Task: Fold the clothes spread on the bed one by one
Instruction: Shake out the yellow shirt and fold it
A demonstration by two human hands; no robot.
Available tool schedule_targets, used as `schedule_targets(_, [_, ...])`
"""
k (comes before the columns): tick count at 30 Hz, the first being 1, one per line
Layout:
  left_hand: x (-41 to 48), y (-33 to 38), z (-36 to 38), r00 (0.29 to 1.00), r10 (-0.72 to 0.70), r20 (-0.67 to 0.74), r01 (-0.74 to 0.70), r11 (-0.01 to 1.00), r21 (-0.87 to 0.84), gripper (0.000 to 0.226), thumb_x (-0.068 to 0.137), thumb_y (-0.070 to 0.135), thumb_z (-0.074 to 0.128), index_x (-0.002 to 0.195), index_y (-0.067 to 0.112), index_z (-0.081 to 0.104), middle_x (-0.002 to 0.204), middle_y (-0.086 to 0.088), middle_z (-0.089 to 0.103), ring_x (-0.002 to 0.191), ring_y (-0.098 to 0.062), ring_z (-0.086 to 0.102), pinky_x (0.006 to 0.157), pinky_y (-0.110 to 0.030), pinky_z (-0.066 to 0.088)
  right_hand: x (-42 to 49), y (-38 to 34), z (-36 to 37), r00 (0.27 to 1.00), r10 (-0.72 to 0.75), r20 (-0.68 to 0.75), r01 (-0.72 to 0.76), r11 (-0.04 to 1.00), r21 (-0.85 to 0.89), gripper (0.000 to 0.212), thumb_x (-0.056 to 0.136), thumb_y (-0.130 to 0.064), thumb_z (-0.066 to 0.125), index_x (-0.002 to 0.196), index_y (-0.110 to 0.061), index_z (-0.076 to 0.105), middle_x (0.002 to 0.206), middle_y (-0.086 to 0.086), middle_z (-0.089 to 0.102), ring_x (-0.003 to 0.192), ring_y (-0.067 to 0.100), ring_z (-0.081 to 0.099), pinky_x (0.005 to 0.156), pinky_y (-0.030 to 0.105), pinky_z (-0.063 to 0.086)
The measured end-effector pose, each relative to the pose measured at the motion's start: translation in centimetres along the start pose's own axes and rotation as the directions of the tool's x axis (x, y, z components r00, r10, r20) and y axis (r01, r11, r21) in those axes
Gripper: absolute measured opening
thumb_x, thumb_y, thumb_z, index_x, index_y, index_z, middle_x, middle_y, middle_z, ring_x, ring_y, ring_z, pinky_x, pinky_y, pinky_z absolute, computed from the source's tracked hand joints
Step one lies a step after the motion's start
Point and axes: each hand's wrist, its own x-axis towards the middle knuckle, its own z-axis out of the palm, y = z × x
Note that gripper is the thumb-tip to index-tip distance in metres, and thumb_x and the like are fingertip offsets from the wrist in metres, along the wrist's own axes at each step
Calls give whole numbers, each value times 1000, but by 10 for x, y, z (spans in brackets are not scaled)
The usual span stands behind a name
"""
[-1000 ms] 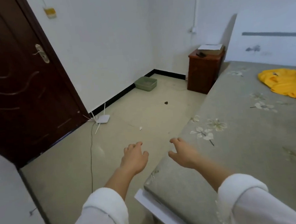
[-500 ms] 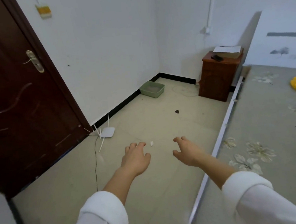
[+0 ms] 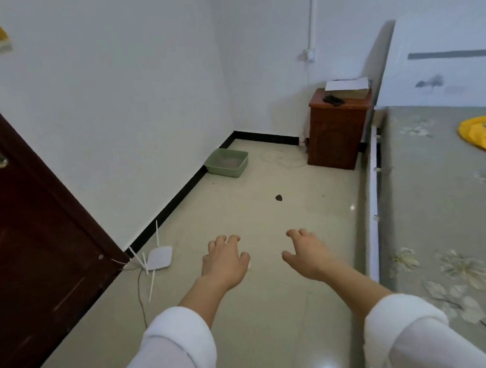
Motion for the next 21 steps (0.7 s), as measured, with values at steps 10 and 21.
schedule_targets(10, [153,81,16,929,324,179,-343,935,90,51,94,29,41,143,19,33,146,-8,33,133,-27,28,102,-41,34,66,65,-24,934,344,-94,-341,939,45,56,93,-42,45,141,-17,32,141,7,40,129,27,37,102,42,35])
schedule_targets(21, [346,289,80,796,541,271,-568,823,26,47,95,30,40,140,15,35,145,-10,32,132,-28,27,101,-43,34,179,264,-115,779,616,-120,-602,787,135,57,94,-42,47,142,-14,32,143,10,40,131,28,37,105,40,35])
